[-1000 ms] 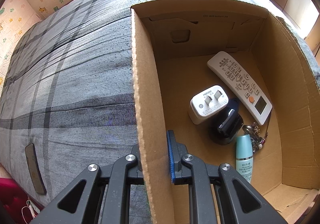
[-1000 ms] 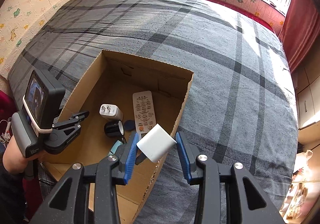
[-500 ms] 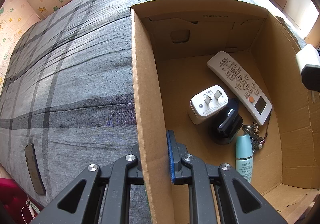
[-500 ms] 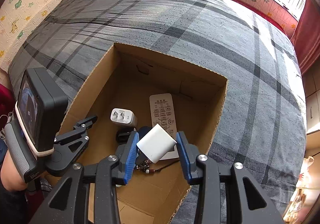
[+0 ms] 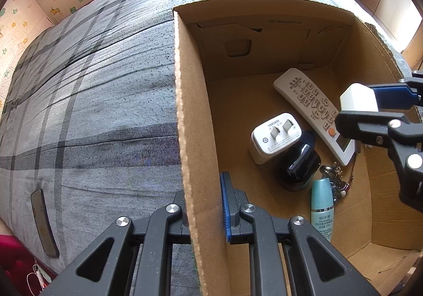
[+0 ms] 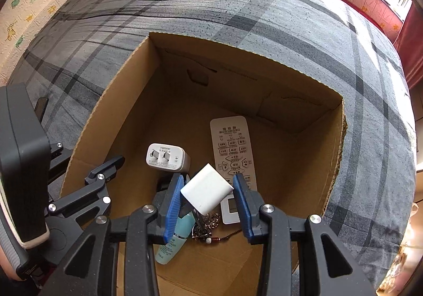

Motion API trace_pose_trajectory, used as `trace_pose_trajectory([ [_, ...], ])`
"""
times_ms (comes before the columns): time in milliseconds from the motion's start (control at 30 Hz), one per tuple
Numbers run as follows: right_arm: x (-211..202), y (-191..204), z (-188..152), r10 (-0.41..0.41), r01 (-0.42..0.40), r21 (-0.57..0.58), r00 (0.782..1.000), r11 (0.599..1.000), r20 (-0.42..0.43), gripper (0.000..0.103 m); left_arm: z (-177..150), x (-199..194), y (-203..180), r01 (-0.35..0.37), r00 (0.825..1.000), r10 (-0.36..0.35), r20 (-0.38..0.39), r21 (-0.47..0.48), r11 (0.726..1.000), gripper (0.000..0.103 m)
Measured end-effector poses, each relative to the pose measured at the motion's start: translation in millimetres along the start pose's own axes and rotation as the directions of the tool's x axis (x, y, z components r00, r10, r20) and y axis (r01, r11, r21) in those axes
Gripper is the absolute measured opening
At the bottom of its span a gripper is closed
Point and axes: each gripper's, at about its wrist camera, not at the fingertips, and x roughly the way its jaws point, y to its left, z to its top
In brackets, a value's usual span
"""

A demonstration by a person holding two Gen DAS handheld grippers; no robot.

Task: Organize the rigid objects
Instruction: 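Carry the white cube plug into the box beside the keys, then open the right gripper to release the plug in the box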

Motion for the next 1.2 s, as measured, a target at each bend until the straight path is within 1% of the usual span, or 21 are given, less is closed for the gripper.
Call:
trace_pose_trajectory([
  [400, 42.8, 5.8, -2.3, -0.023, 0.022, -0.007, 0.996, 1.000, -0.086, 0.042, -1.3, 0.8, 1.8, 0.004, 1.000, -0.004, 0.002, -0.001, 1.000, 0.016],
  [833, 40.8, -0.7, -1.5, -0.003, 0.004, 0.009, 0.997, 1.000, -0.077, 0.043, -1.0, 0.7, -0.9, -0.002, 1.000, 0.002, 0.001, 0.004, 1.000, 0.016],
  [967, 35.9, -2.8, -3.4, 0.003, -0.002, 0.017, 0.998, 1.000, -0.061, 0.049, -1.8, 2.2, -0.6, -0.001, 1.000, 0.001, 0.000, 0.003, 1.000, 0.016],
  [1067, 28.0, -3.3, -4.7, -0.010, 0.010, 0.016, 0.999, 1.000, -0.041, 0.053, -1.0, 2.7, -0.5, -0.003, 1.000, 0.003, -0.001, 0.004, 1.000, 0.016],
  [1133, 20.9, -2.0, -4.6, -0.021, 0.022, 0.009, 0.999, 1.000, -0.026, 0.059, -0.9, 2.5, -0.3, -0.002, 1.000, 0.002, -0.001, 0.003, 1.000, 0.016],
  [1200, 14.8, -1.4, -5.5, -0.024, 0.024, 0.008, 1.000, 1.000, -0.015, 0.061, 0.0, 1.7, 0.0, 0.000, 1.000, 0.000, -0.001, 0.002, 1.000, 0.016],
])
